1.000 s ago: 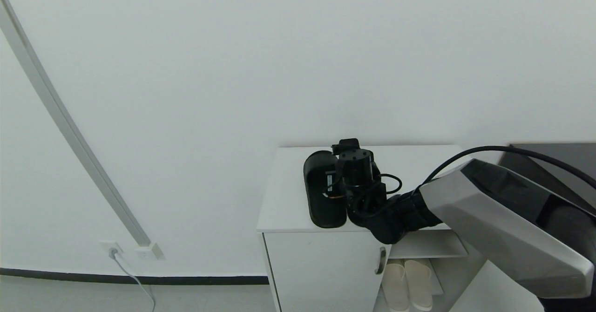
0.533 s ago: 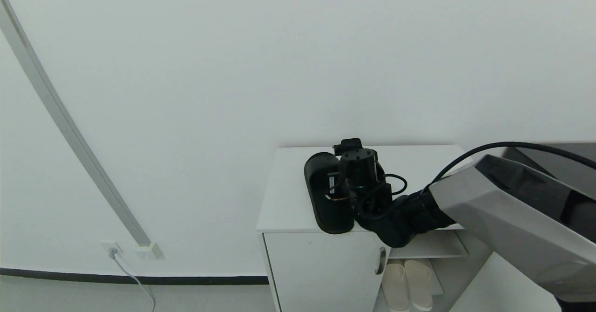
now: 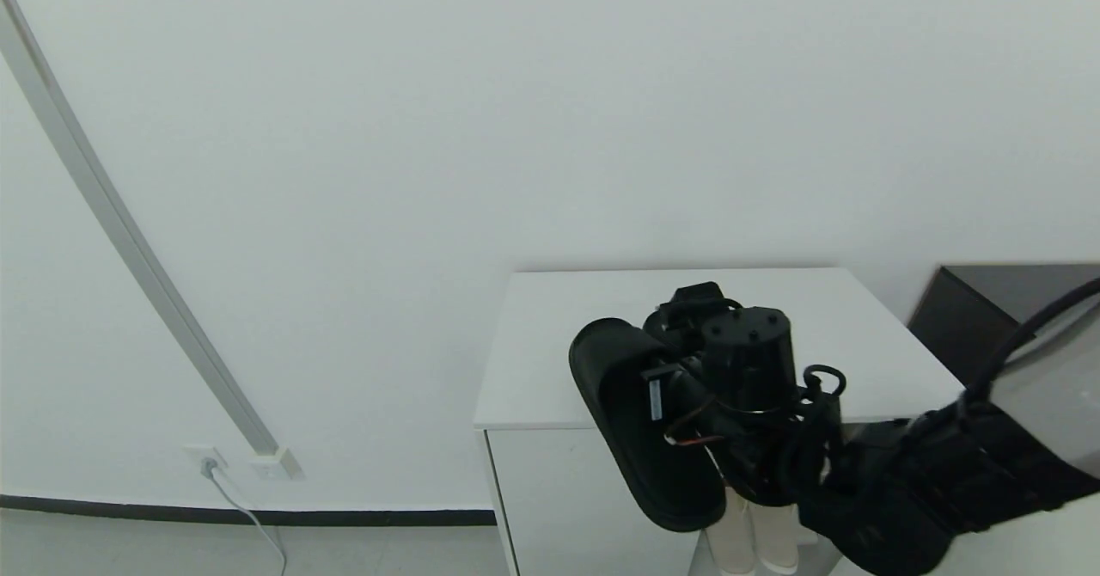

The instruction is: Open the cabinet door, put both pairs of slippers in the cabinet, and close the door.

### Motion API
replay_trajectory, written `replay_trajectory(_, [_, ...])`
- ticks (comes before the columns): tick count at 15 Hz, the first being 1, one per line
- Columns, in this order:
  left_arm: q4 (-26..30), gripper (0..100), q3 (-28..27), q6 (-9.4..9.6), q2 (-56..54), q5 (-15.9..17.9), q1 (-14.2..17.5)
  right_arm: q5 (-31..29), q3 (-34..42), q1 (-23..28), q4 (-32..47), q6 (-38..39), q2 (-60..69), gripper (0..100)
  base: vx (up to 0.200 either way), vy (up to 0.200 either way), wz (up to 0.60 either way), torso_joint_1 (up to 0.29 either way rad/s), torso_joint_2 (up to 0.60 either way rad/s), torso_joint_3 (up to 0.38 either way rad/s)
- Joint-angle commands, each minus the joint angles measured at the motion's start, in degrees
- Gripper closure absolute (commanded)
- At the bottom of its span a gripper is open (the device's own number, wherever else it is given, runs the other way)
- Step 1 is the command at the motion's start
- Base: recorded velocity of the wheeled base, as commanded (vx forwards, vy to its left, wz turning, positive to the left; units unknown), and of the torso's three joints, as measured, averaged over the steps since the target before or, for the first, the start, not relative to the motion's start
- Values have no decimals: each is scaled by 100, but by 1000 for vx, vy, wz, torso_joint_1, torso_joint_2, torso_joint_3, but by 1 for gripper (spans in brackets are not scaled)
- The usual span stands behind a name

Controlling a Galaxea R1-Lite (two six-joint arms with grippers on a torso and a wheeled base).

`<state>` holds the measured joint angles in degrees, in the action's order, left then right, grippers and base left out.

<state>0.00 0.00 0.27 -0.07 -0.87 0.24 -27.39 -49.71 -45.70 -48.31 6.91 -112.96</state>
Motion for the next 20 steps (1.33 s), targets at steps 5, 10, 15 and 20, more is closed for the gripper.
replay_trajectory(5, [0,100,0,0,7,-10,2,217,937,-308,-91,47,1215,100,0,0,0,0,0,0])
replay_trajectory(10, [0,100,0,0,7,-10,2,217,893,-246,-82,56,1100,100,-40,0,0,0,0,0])
replay_trajectory(15, [0,100,0,0,7,7,2,217,937,-246,-82,73,1136,100,-200,0,0,7,3,-1])
replay_trajectory(20, [0,100,0,0,7,7,2,217,964,-290,-82,73,1118,100,-200,0,0,0,2,0])
